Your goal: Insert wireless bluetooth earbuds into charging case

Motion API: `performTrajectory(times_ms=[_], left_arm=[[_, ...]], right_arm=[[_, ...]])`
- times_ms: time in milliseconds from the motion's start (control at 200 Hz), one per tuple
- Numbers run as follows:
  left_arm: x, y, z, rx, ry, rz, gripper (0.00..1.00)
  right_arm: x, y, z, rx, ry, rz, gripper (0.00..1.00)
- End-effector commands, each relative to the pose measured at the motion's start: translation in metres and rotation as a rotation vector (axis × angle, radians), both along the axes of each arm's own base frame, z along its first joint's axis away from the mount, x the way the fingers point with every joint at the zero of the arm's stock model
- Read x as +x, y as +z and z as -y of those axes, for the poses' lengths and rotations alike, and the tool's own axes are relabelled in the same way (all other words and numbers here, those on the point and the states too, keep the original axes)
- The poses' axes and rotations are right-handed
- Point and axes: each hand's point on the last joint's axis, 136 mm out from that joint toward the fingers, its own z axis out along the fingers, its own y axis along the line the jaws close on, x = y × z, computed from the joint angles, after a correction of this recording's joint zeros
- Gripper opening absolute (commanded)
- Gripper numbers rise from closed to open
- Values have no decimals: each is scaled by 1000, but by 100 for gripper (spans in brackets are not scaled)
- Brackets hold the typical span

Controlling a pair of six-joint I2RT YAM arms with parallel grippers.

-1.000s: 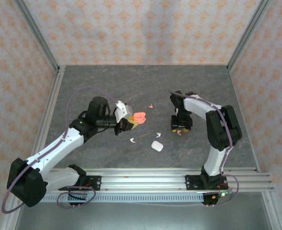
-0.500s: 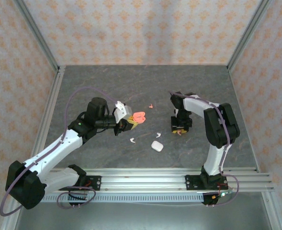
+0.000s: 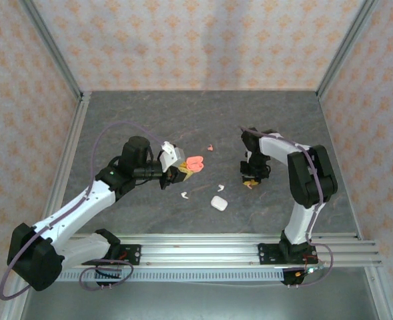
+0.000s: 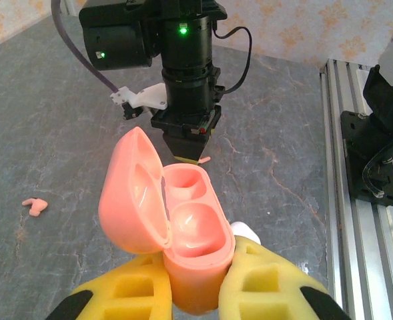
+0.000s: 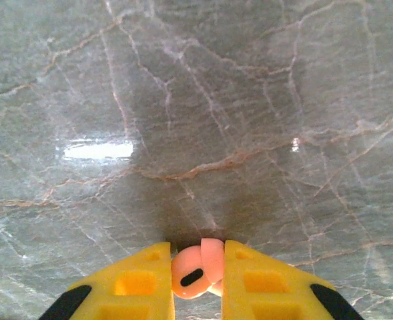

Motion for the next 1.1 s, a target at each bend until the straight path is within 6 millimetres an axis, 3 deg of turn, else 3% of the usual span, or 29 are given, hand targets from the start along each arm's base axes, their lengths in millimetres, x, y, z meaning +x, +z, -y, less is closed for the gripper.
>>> performTrajectory(times_ms=[0, 320, 640, 821, 1096], left_arm=[[2, 9, 2, -24, 9, 52, 0], [6, 17, 4, -67, 47, 104, 0], [20, 35, 11, -130, 106, 186, 0], [32, 43, 22, -149, 108, 187, 0], [44, 52, 44, -166, 92, 199, 0]], right_arm=[[-1, 10, -10, 62, -45, 34, 17], [13, 63, -25, 200, -181, 218, 15], [27, 165, -39, 438, -303, 510, 14], [22, 204, -49, 556, -330, 564, 13], [11, 264, -80, 712, -290, 650, 12]])
